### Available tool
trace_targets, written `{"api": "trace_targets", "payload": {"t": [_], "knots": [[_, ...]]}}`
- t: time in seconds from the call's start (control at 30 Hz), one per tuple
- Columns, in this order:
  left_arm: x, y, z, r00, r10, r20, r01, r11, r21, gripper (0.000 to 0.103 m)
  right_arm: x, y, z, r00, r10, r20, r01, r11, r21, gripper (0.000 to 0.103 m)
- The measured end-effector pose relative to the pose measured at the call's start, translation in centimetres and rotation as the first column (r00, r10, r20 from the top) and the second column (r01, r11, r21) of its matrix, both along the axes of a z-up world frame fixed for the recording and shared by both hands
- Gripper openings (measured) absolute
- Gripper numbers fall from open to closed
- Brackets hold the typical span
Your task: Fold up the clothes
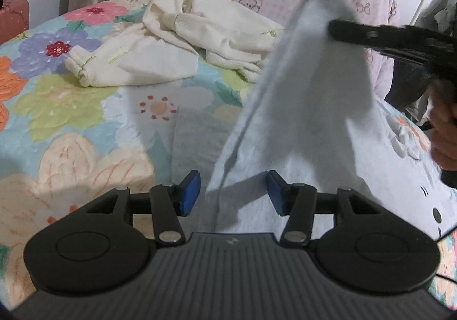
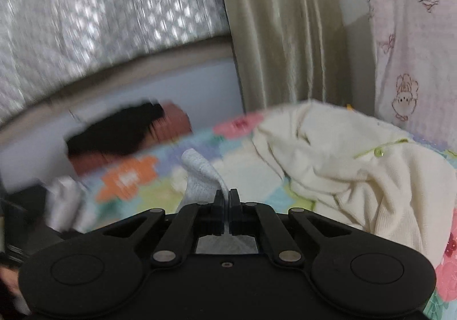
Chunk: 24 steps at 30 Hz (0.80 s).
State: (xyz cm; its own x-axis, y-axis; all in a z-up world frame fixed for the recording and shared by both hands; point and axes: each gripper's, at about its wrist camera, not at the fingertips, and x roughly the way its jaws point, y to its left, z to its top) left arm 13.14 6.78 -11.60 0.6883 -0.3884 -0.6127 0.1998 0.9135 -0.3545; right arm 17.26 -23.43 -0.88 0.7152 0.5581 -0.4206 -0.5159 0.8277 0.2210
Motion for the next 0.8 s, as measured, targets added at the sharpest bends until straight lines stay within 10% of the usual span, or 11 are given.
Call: {"api": "trace_targets", "payload": {"t": [0.07,0.1,0.13,0.37,0.43,0.5,0.63,0.8], "knots": [[0.0,-0.2,0.1,0.999,-0.030,0.021,0.031,0.999,-0.029,0.040,-0.4,-0.4,0.6,1.000,0.025,0.008,-0.025,1.000,0.004,0.003],[-0.1,-0.3,0.3,0.999,-0.043,0.032,0.044,0.998,-0.037,0.009,-0.4,-0.3,0.8,0.999,0.031,0.011,-0.031,0.999,-0.009,0.002],[-0.4,-0.3,0.5,0.998,-0.052,0.042,0.054,0.997,-0.050,0.002,-0.3,-0.1,0.9,0.999,0.035,0.009,-0.034,0.999,-0.022,0.002],[-5.9,3.0,4.7,0.998,0.016,0.061,-0.003,0.978,-0.210,0.001,2.7,2.2,-0.1,0.998,-0.024,-0.065,0.021,0.999,-0.050,0.009],[-6.9,3.8,3.5,0.998,0.062,-0.032,-0.068,0.969,-0.238,0.001,3.0,2.8,-1.1,0.986,-0.079,-0.149,0.067,0.994,-0.087,0.040],[-6.6,4.2,1.0,0.987,0.093,-0.132,-0.120,0.970,-0.212,0.001,2.2,2.6,-2.2,0.967,-0.139,-0.215,0.117,0.987,-0.112,0.048],[-5.4,5.1,-1.6,0.961,0.118,-0.250,-0.184,0.948,-0.259,0.001,-3.1,-1.1,-3.9,0.900,-0.306,-0.312,0.278,0.951,-0.133,0.049],[-6.1,4.0,1.6,0.983,0.124,-0.135,-0.151,0.967,-0.207,0.001,-13.4,-8.9,-5.5,0.814,-0.443,-0.376,0.438,0.893,-0.104,0.049]]}}
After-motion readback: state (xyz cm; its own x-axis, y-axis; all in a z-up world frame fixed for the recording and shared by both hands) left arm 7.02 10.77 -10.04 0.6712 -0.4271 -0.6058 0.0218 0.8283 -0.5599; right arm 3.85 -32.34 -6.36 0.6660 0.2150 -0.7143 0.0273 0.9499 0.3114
